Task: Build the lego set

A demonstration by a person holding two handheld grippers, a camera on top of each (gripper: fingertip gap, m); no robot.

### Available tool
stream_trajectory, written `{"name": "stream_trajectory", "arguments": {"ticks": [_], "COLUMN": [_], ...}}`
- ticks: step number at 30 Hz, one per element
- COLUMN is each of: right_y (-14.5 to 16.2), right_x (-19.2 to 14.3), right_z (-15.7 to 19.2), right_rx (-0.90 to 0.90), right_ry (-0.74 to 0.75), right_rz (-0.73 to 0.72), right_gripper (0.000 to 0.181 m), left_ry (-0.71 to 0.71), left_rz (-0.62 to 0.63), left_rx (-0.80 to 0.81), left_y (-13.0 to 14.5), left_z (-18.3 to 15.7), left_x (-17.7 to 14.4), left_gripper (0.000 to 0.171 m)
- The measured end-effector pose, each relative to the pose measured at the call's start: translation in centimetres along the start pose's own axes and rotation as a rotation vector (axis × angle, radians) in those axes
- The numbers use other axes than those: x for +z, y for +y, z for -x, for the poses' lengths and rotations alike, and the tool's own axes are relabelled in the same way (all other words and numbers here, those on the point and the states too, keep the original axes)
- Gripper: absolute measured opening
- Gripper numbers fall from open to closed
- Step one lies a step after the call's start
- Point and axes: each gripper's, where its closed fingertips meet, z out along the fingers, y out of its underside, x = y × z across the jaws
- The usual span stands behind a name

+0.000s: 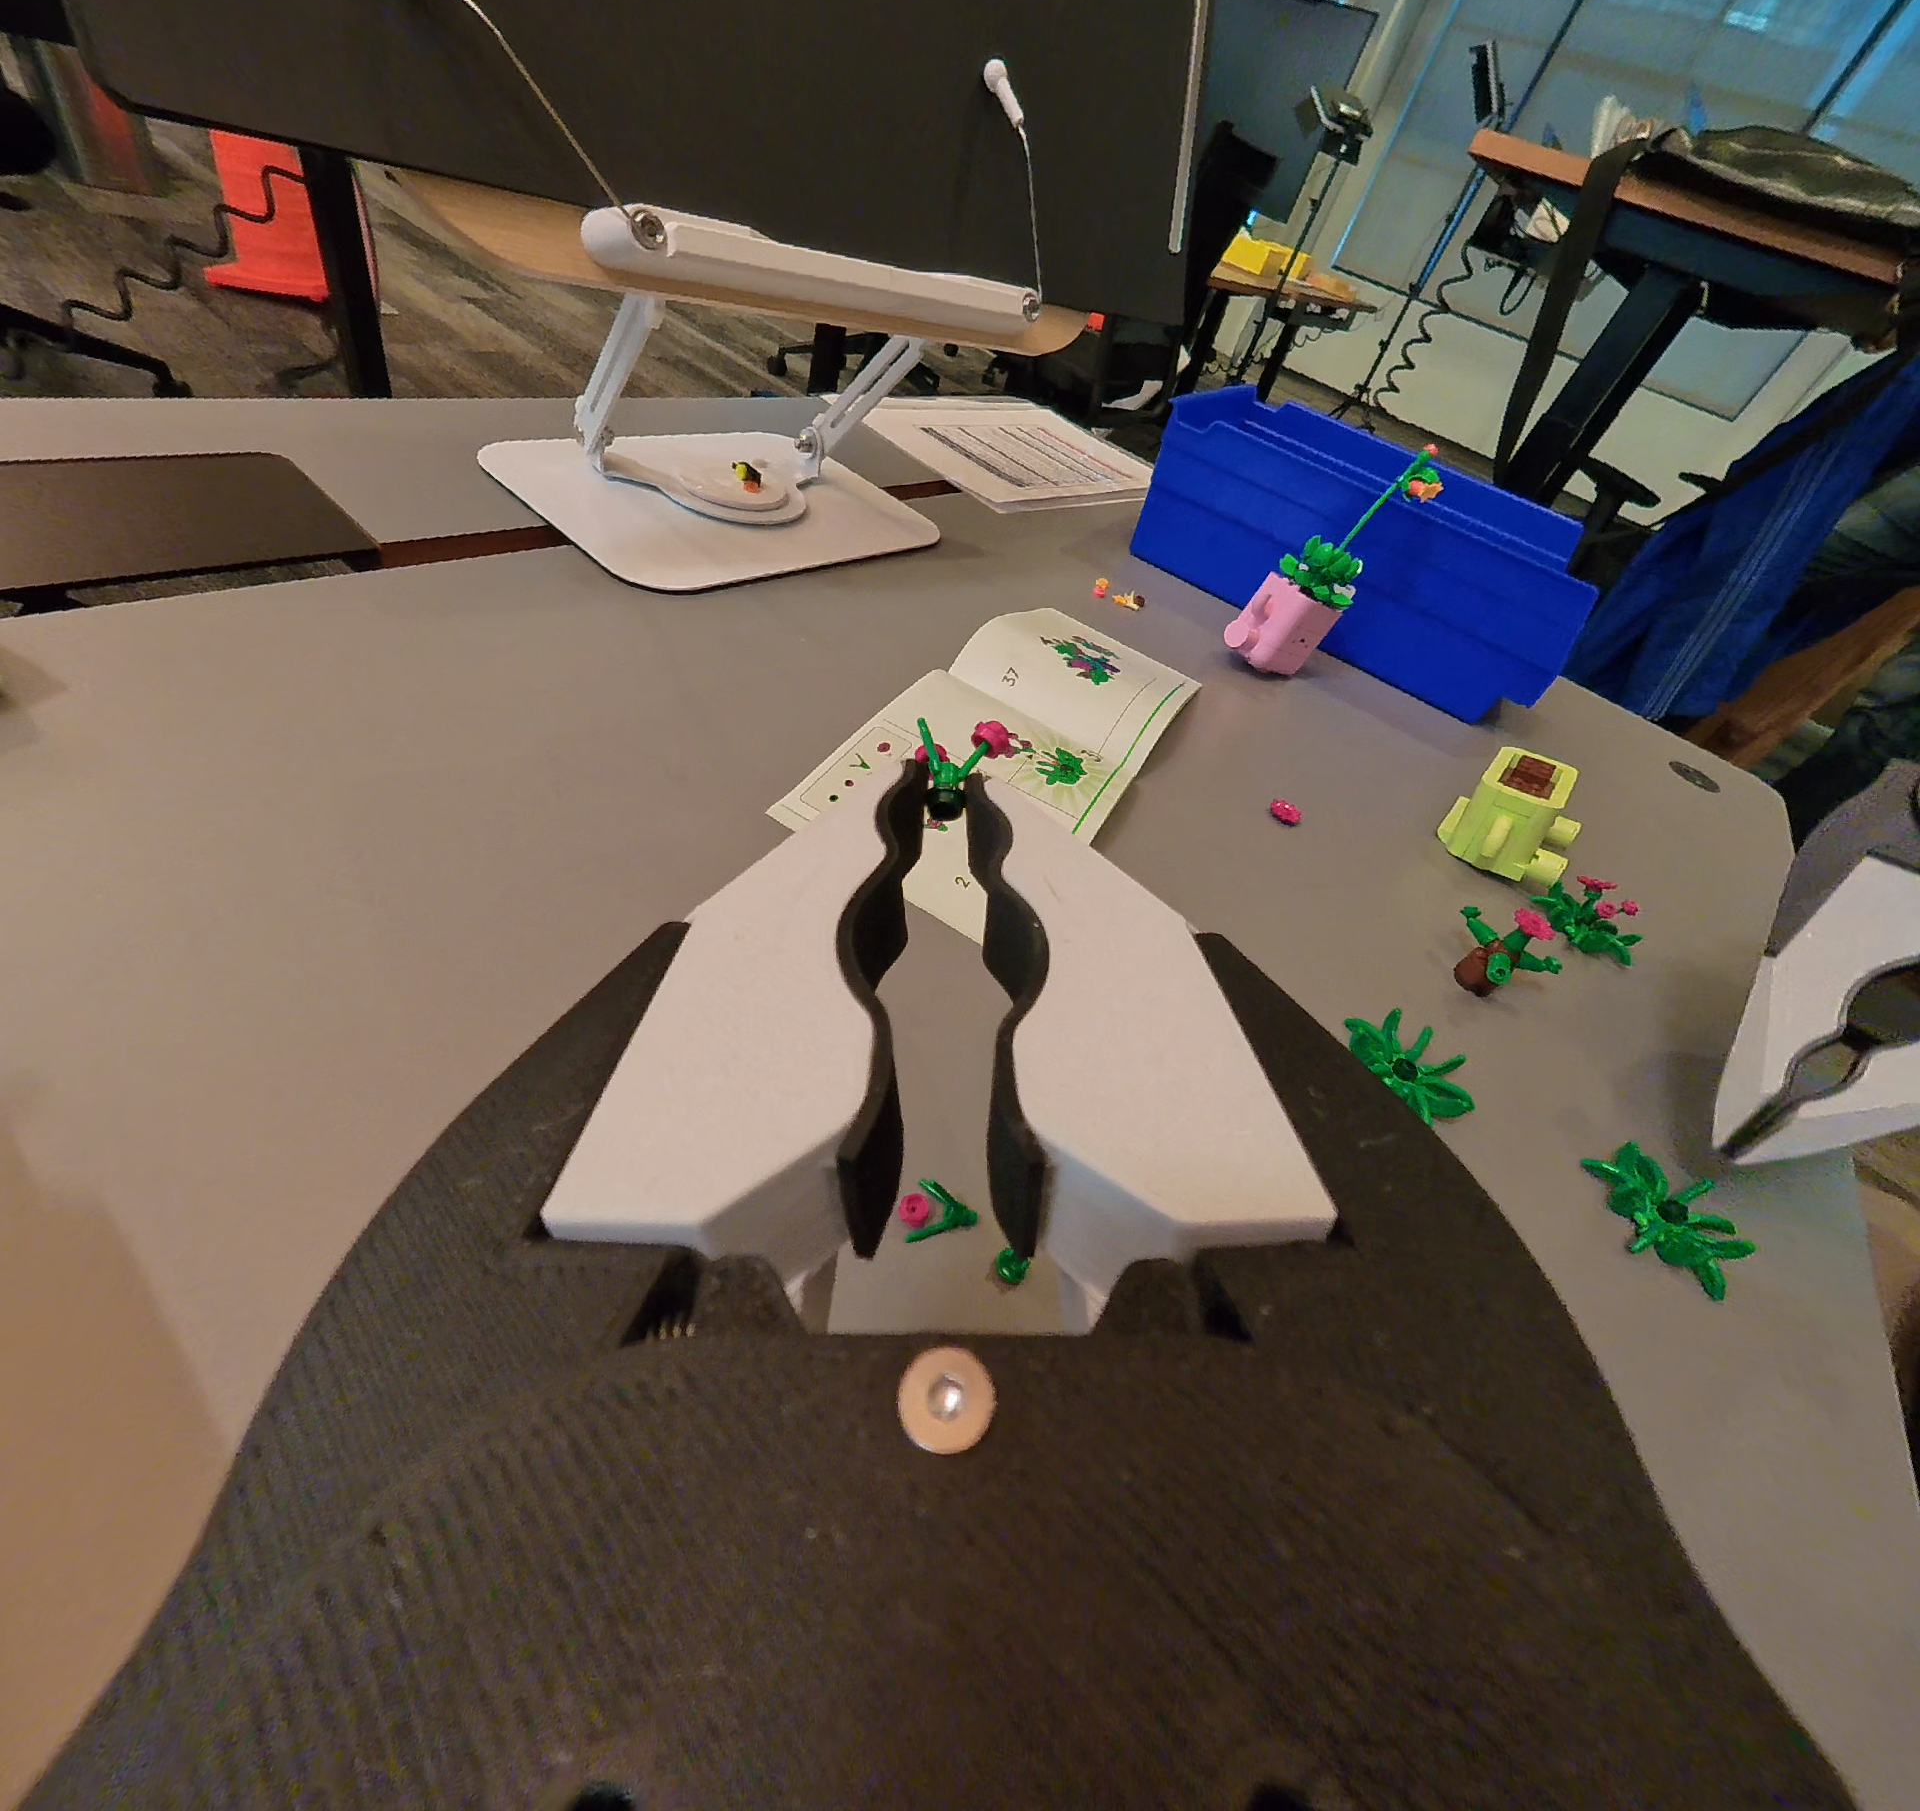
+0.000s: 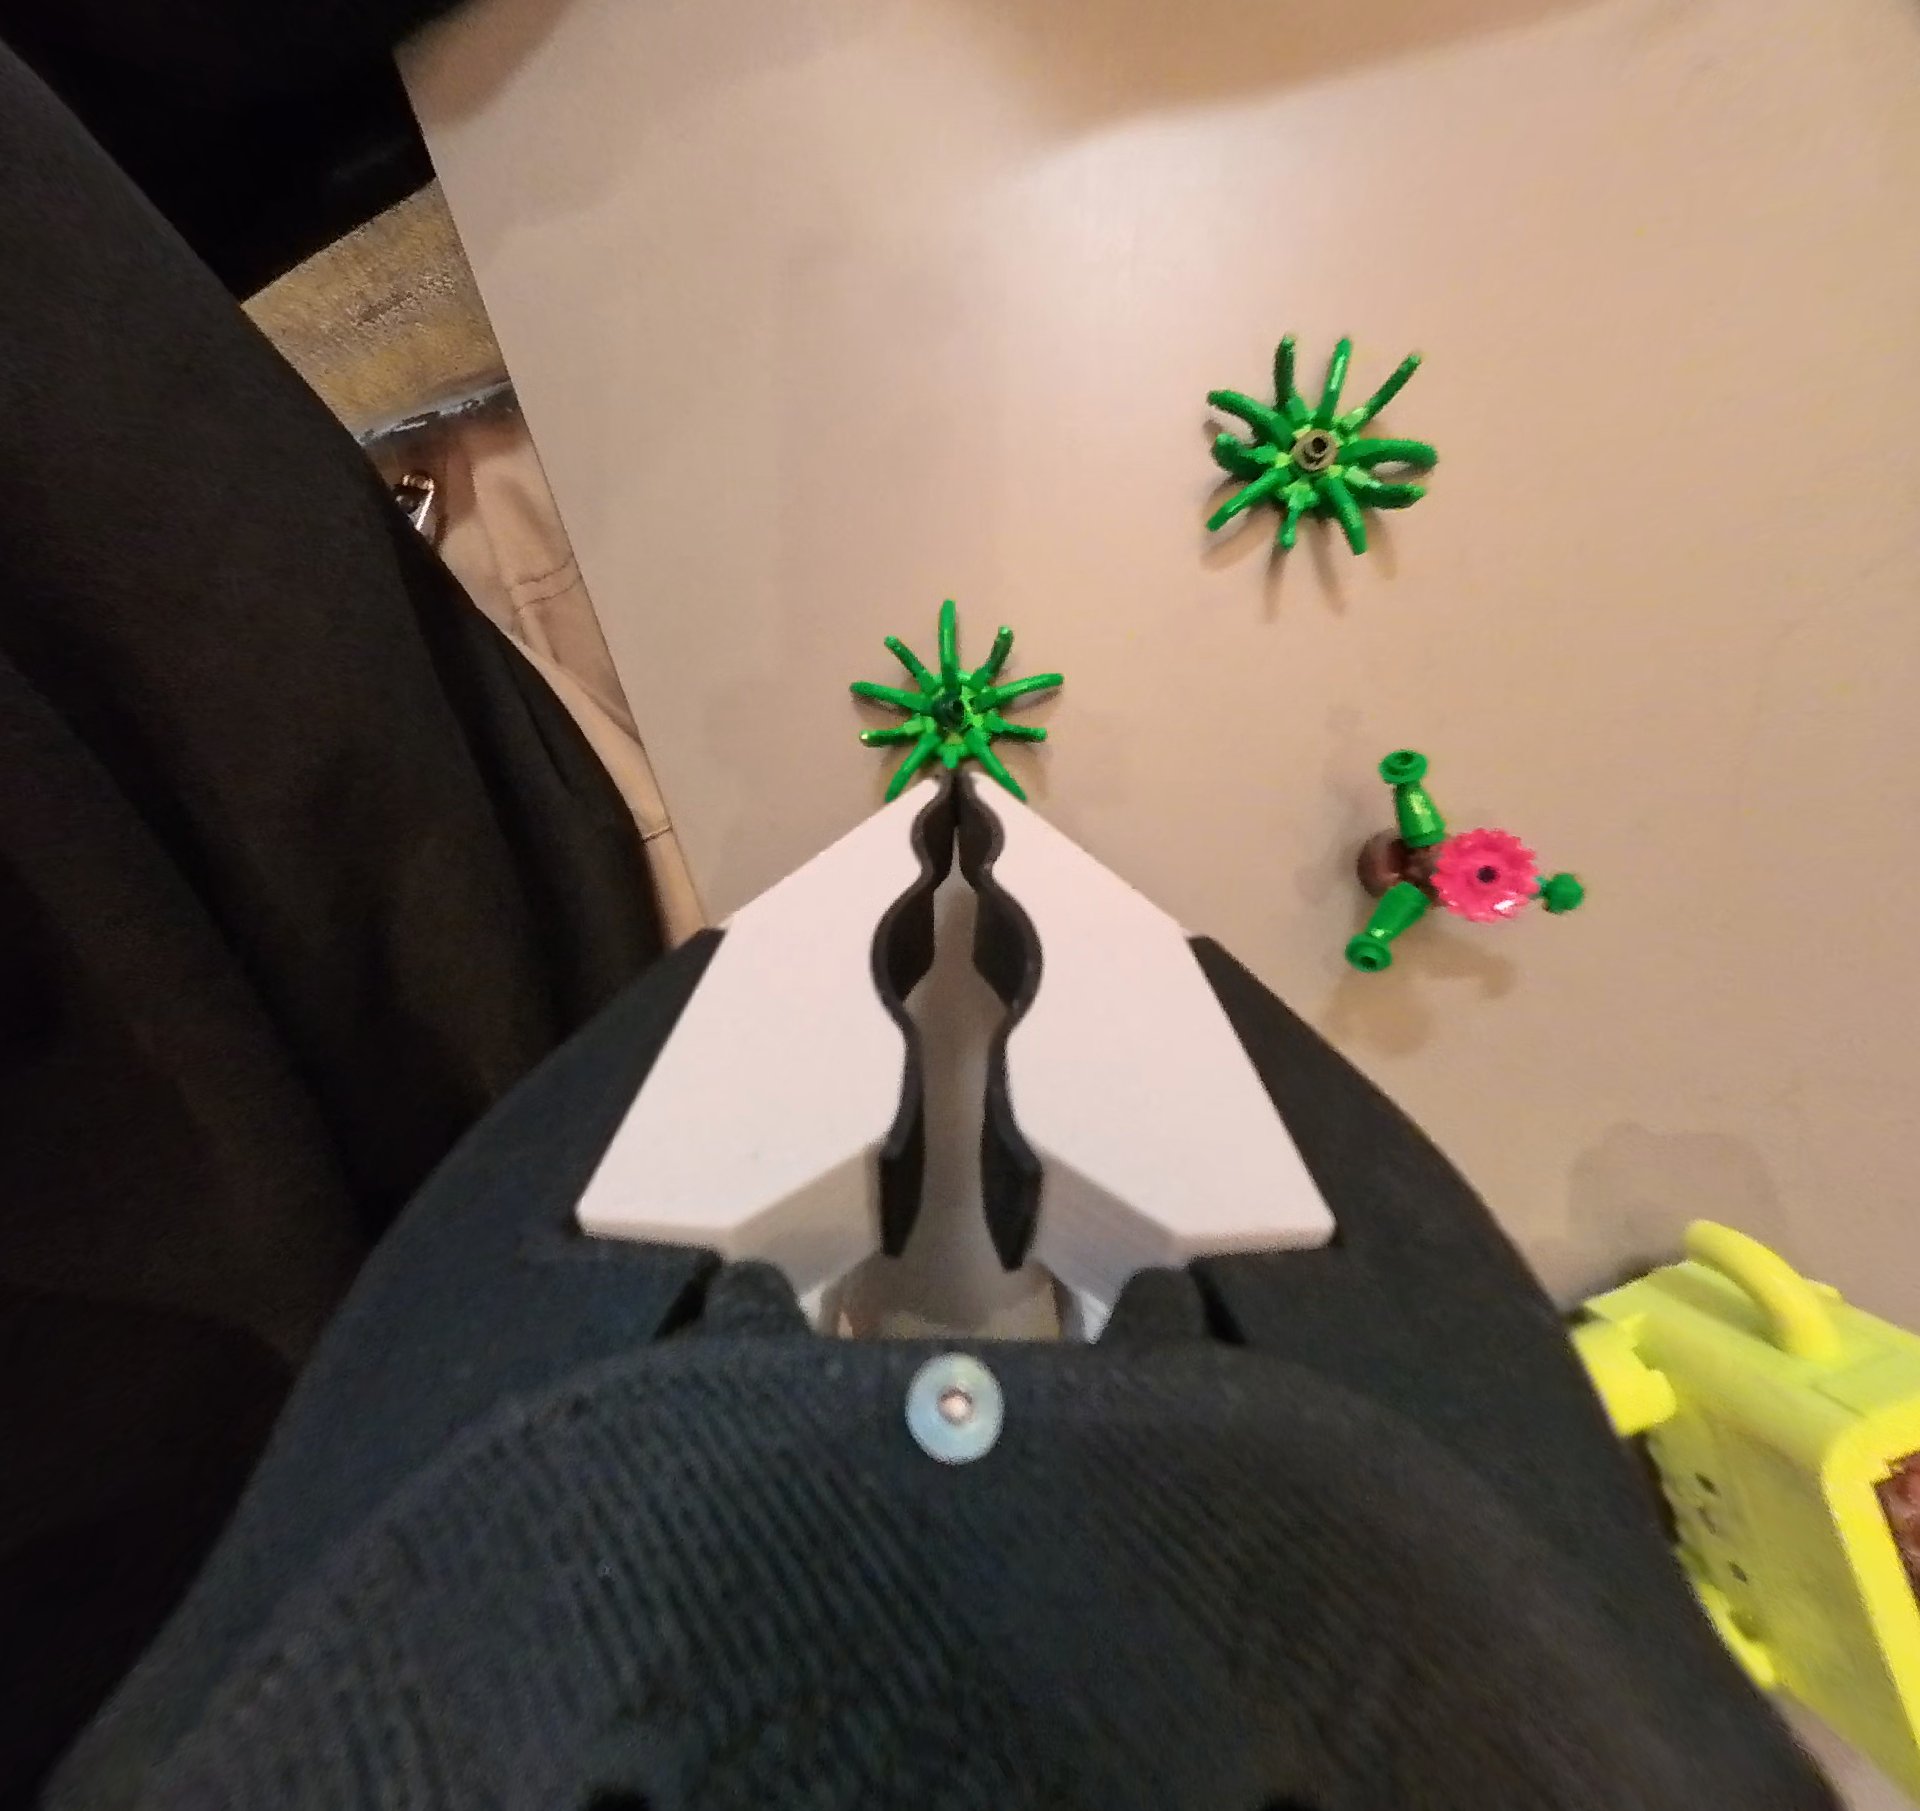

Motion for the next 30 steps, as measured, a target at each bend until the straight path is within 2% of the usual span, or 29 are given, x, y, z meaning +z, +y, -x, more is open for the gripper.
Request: {"name": "stream_trajectory", "arguments": {"ticks": [6, 15, 22, 26, 30], "right_y": [-0.9, -0.4, -0.7, -2.2, -5.9], "right_x": [0.5, 2.1, 2.3, 1.5, -0.6], "right_z": [0.2, 0.2, 0.4, 0.5, 1.8], "right_rx": [-0.03, -0.079, -0.081, 0.008, 0.174], "right_ry": [0.006, 0.018, -0.006, -0.063, -0.274], "right_rz": [0.002, 0.067, 0.063, -0.044, -0.28], "right_gripper": [0.0, 0.007, 0.003, 0.003, 0.003], "left_ry": [-0.002, 0.0, 0.0, 0.0, -0.001], "left_rz": [-0.002, 0.001, 0.0, 0.0, -0.001], "left_rx": [0.0, 0.001, -0.002, -0.002, -0.001], "left_y": [0.0, 0.0, 0.0, 0.0, 0.0], "left_z": [0.0, 0.0, 0.1, 0.2, 0.2], "left_x": [-0.1, 0.0, 0.0, 0.0, -0.1], "left_gripper": [0.005, 0.005, 0.005, 0.005, 0.005]}}
